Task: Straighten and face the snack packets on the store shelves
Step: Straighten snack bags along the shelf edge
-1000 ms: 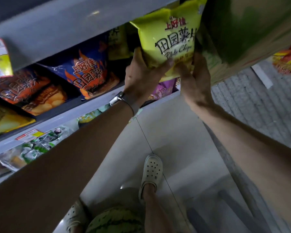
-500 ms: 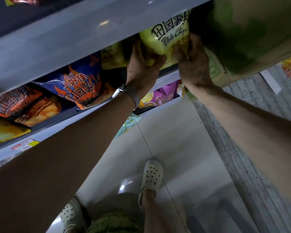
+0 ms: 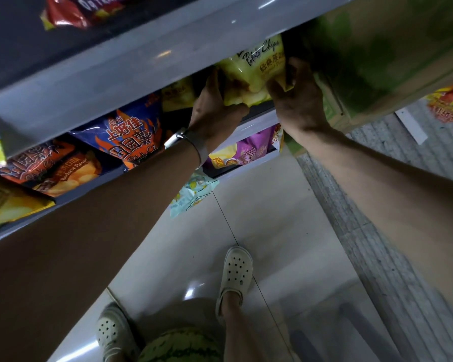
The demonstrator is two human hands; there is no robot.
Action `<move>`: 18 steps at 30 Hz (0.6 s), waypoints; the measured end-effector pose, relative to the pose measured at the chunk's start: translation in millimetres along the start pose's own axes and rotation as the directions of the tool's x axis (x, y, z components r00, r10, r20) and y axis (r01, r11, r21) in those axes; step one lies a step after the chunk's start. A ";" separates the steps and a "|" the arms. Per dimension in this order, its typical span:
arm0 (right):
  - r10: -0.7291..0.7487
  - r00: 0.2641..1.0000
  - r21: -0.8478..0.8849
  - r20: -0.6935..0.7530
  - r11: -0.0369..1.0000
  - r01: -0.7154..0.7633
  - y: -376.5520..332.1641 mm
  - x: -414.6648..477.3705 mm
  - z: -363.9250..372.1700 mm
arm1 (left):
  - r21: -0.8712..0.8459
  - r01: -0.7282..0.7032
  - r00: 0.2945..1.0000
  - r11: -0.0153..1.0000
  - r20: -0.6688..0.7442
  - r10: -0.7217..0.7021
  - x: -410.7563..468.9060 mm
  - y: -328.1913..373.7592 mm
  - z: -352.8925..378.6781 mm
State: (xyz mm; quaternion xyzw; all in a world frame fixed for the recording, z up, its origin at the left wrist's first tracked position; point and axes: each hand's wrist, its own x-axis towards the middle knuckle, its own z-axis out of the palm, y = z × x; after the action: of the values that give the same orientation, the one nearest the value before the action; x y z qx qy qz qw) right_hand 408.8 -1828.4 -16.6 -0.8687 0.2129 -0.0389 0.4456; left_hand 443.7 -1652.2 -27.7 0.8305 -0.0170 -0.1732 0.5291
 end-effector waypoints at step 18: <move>0.027 0.981 -0.492 0.193 0.868 0.073 -84.1 -156.0 -30.4 | 0.465 -0.014 0.987 0.885 0.147 -0.062 -159.2 56.9 -68.9</move>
State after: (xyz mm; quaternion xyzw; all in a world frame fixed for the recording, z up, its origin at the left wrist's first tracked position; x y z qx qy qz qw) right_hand 287.8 -1745.3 87.2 -0.9560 0.1610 0.0961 0.2255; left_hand 324.0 -1583.4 91.8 0.9168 -0.0894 -0.2357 0.3098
